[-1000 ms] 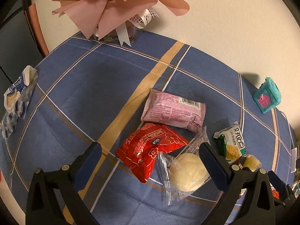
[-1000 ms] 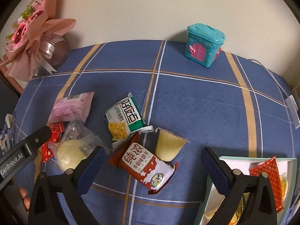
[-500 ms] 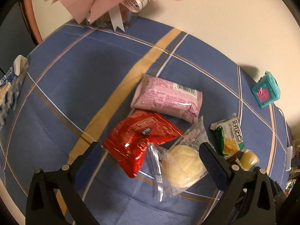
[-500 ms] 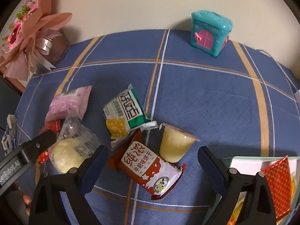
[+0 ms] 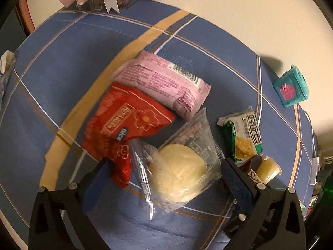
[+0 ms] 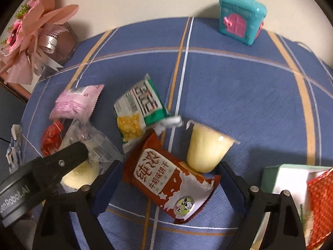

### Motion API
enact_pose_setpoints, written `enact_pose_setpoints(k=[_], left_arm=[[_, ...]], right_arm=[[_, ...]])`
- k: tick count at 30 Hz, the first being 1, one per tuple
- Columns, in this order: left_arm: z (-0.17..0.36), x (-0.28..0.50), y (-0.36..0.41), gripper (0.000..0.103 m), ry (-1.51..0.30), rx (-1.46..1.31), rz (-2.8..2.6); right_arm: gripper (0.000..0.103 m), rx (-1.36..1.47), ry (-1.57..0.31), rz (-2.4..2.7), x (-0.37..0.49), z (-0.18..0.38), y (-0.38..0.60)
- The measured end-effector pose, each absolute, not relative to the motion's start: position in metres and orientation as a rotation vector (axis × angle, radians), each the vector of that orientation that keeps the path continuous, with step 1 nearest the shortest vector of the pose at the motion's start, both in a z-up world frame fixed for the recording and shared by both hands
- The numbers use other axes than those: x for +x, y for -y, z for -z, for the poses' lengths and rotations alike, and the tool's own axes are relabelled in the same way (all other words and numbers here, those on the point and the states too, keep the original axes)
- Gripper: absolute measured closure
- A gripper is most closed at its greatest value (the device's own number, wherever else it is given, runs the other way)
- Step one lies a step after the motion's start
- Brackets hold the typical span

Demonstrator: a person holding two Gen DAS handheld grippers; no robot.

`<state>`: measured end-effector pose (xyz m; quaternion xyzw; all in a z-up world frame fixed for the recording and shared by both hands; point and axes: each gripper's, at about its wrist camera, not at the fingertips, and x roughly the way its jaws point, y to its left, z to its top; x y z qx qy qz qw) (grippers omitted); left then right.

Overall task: Organize snacks
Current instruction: 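Grasp the wrapped round bun with left gripper while right grasps red-white milk biscuit bag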

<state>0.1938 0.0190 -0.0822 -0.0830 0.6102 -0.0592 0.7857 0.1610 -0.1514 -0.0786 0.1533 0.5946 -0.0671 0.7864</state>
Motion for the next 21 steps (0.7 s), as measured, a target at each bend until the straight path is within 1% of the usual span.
enact_pose_setpoints(k=[4, 7, 10, 11, 12, 15, 21], left_arm=[[0.089, 0.193, -0.015, 0.0, -1.33, -0.189, 0.119], [0.089, 0.193, -0.014, 0.004, -1.328, -0.191, 0.117], [0.086, 0.188, -0.01, 0.018, -1.328, -0.201, 0.132], [0.085, 0.187, -0.008, 0.026, -1.328, -0.212, 0.145], [0.084, 0.185, -0.006, 0.031, -1.33, -0.216, 0.148], [0.081, 0.183, -0.001, 0.036, -1.334, -0.224, 0.143], [0.075, 0.176, -0.008, 0.039, -1.334, -0.248, 0.136]], right_arm=[[0.011, 0.297, -1.283, 0.144, 0.161, 0.079, 0.147], [0.016, 0.254, -1.284, 0.154, 0.161, 0.079, 0.142], [0.021, 0.243, -1.282, 0.164, 0.16, 0.079, 0.138], [0.023, 0.249, -1.279, 0.166, 0.159, 0.079, 0.138], [0.025, 0.257, -1.277, 0.167, 0.157, 0.079, 0.139], [0.027, 0.271, -1.275, 0.164, 0.155, 0.076, 0.145], [0.028, 0.284, -1.274, 0.167, 0.15, 0.071, 0.152]])
